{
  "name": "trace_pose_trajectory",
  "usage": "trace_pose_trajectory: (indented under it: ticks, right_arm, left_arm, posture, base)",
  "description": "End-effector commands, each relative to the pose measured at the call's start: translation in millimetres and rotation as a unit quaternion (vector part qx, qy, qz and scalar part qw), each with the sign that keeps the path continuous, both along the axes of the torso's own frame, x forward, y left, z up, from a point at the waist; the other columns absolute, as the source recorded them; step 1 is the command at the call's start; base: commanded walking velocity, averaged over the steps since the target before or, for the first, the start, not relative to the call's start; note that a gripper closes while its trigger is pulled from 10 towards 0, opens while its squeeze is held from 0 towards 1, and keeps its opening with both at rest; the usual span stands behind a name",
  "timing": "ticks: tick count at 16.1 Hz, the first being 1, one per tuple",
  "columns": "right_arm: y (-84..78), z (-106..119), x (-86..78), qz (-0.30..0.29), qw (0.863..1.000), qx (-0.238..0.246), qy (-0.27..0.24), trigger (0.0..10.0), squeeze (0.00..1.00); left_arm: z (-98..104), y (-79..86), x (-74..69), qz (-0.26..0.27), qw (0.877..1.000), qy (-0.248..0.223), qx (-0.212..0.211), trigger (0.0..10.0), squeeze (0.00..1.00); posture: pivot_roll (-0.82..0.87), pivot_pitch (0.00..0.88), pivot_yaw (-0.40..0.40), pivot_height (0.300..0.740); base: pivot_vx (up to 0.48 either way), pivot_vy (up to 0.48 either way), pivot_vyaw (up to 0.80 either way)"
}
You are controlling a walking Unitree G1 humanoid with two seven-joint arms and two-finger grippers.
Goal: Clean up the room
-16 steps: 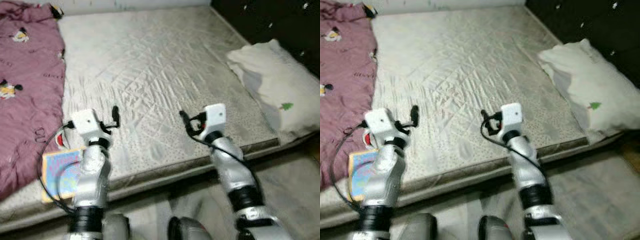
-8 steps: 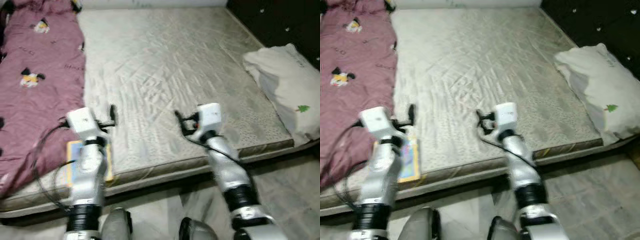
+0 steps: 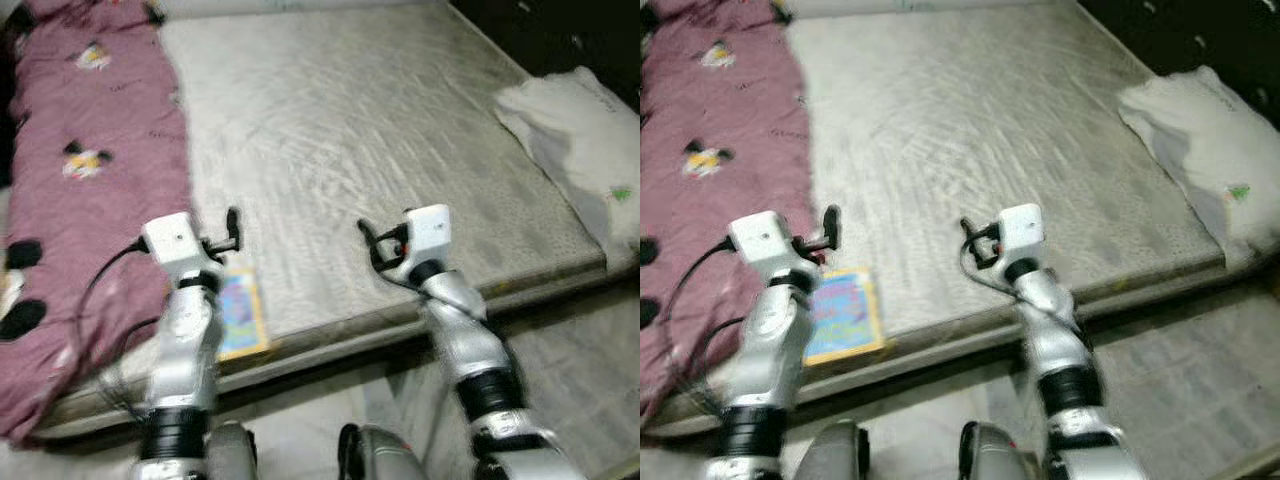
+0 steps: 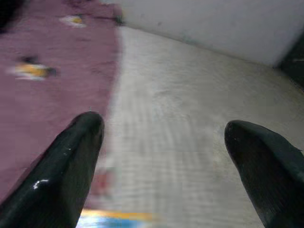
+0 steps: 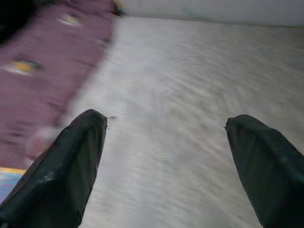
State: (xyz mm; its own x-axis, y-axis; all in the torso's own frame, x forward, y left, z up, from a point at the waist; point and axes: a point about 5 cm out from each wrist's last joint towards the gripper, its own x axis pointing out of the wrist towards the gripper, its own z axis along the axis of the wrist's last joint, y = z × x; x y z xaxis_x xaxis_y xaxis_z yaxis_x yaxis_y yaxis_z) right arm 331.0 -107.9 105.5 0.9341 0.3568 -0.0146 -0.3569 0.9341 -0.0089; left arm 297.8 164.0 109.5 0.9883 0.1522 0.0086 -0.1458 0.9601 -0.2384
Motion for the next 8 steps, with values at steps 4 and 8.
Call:
trace_pose_trajectory:
  ticks: [4,8]
  right_arm:
    - [-7.4,-0.2,-0.7,-0.005,1.0,-0.01,-0.004,10.0,0.0]
    - [-7.5,0.6,0.7,-0.008,1.0,-0.01,-0.004,10.0,0.0]
  left_arm:
    - [2.2,-4.4,0.4,-0.002,1.0,-0.004,0.001,10.0,0.0]
    - [3.5,-3.1,0.7,0.009,1.0,-0.006,0.012,10.0,0.0]
  posture:
    - [0.05,0.153,-0.043,0.74]
    - [0.05,0.159,-0.043,0.74]
  base:
    - [0.0,0.48,0.2]
    - [0.0,0.063,0.48]
